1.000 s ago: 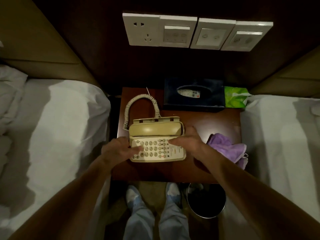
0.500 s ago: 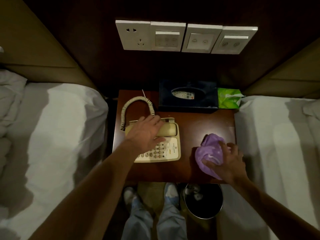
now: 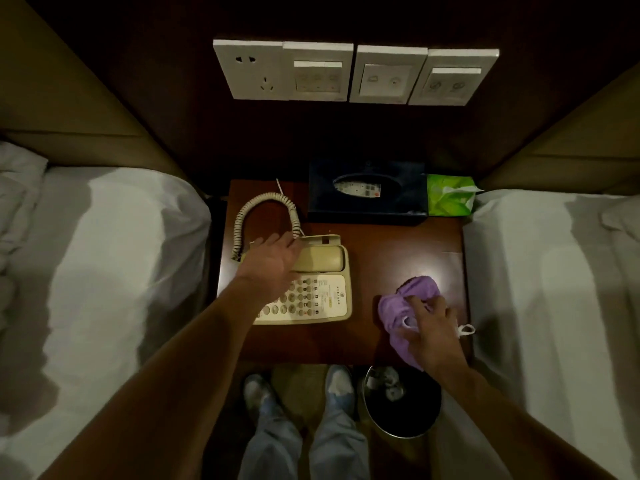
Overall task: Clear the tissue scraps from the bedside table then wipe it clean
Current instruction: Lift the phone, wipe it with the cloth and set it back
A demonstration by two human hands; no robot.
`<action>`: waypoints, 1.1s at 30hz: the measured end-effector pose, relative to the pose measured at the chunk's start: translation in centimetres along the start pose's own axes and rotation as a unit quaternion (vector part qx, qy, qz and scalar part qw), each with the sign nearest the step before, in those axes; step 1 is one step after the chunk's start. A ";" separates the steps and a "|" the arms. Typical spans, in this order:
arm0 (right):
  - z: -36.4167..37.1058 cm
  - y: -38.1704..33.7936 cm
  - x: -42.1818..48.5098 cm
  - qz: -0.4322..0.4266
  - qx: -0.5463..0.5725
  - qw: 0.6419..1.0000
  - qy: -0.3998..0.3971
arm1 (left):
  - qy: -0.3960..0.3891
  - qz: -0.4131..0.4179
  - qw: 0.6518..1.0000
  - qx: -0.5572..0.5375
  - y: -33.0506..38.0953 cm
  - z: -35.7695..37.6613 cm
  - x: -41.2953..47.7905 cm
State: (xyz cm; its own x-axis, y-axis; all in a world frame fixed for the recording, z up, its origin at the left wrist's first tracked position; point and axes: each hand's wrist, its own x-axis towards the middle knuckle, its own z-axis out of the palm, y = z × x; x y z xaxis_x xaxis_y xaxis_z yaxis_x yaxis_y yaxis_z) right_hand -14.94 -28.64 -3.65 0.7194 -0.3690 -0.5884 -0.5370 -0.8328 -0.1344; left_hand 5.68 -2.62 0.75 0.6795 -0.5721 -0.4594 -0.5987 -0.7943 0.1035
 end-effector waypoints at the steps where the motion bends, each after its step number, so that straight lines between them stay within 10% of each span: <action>1: -0.1 0.0 0.2 -0.007 0.013 1.000 0.012 | -0.004 -0.004 1.000 -0.003 -0.3 0.1 0.0; 12: -4.4 -3.5 0.7 -0.021 0.195 0.969 0.149 | 0.003 -0.010 0.998 -0.058 -2.2 0.2 -0.8; 19: -6.7 -12.8 -0.6 -0.139 0.104 0.946 0.272 | 0.023 -0.053 0.992 -0.115 -5.0 1.0 -2.1; 25: -2.9 -24.0 -0.5 -0.264 -0.017 0.948 0.175 | 0.042 -0.067 0.983 -0.165 -5.8 1.3 -2.1; 33: -2.4 -17.5 1.6 -0.251 -0.067 0.940 0.220 | -0.001 -0.094 0.976 -0.196 -6.2 -0.3 -2.2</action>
State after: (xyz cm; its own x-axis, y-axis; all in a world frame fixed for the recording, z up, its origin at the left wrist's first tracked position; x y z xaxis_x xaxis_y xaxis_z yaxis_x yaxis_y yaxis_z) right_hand -3.33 -15.65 -0.31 0.9958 -0.0266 -0.0874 -0.0428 -0.9811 -0.1888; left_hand 8.02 3.49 1.39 0.7603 -0.4083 -0.5052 -0.2545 -0.9028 0.3466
